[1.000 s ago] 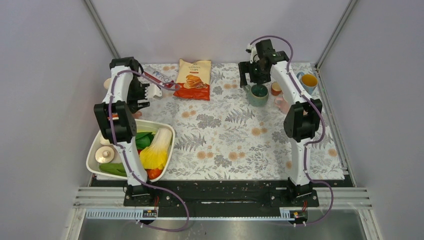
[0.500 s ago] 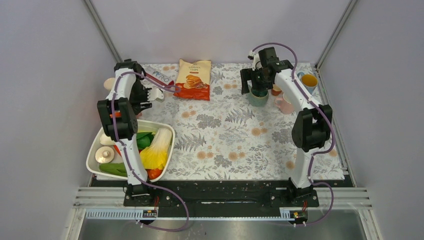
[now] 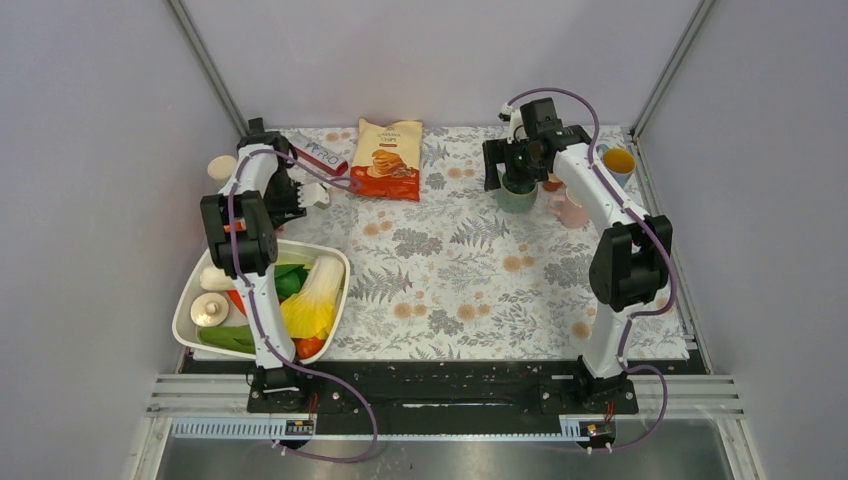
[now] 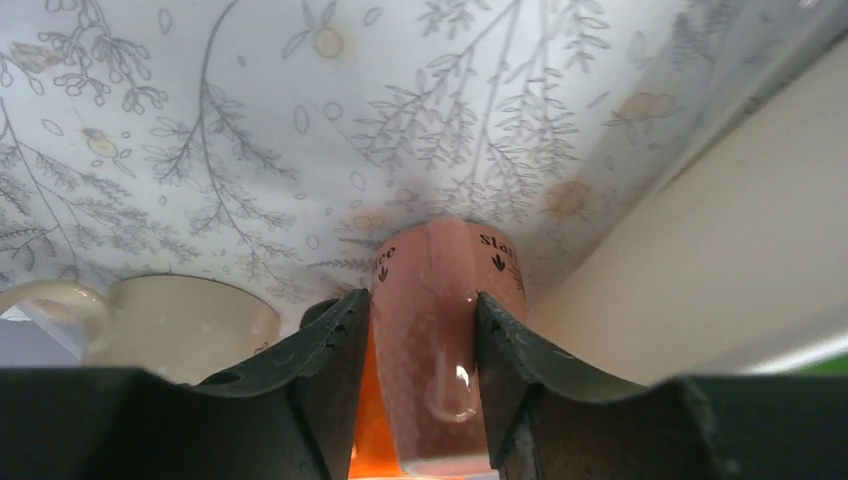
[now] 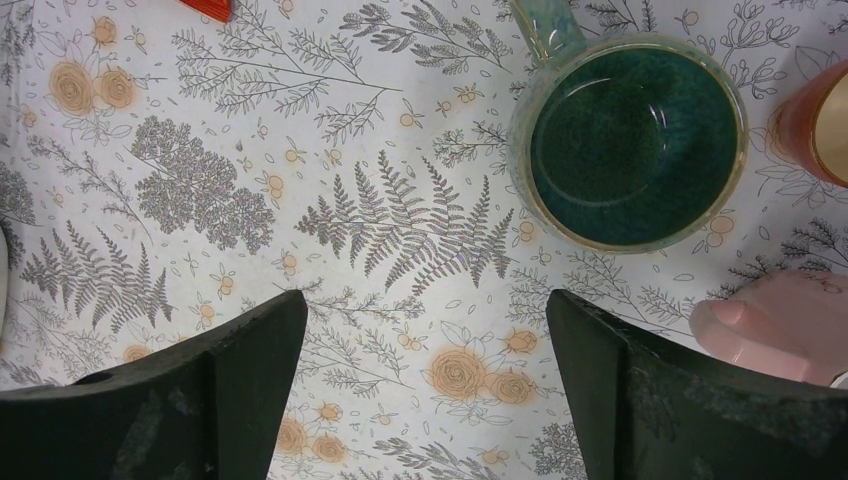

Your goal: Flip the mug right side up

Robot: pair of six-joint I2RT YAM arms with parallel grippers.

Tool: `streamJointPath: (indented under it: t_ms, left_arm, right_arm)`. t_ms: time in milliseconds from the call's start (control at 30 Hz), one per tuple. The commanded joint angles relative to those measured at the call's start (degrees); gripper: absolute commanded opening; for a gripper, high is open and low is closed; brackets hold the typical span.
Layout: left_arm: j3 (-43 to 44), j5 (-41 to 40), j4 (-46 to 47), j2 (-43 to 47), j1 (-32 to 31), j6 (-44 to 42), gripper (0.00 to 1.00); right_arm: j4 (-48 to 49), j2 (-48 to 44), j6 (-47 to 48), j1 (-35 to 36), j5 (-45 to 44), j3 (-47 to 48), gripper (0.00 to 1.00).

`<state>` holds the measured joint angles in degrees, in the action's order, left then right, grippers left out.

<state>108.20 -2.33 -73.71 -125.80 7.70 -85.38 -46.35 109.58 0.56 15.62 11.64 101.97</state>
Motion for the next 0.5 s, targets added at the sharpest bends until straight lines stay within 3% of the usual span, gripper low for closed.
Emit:
streamJointPath:
  t_ms: [0, 167, 333, 467]
  left_arm:
    - [-1.0, -5.8, 6.3, -1.9, 0.2, 1.1, 0.44]
    - [-1.7, -7.6, 10.1, -2.9, 0.2, 1.1, 0.38]
    - [0.2, -7.0, 10.1, -3.4, 0.1, 2.3, 0.00]
    - [2.2, -3.3, 9.8, -2.0, 0.0, 4.7, 0.00]
  right_arm:
    - [1.7, -3.5, -0.2, 0.4, 0.8, -0.2, 0.99]
    - [1.8, -3.5, -0.2, 0.4, 1.3, -0.2, 0.99]
    - [1.9, -3.9, -1.8, 0.4, 1.6, -0.4, 1.00]
    - [1.9, -4.3, -2.0, 0.4, 1.9, -0.5, 0.99]
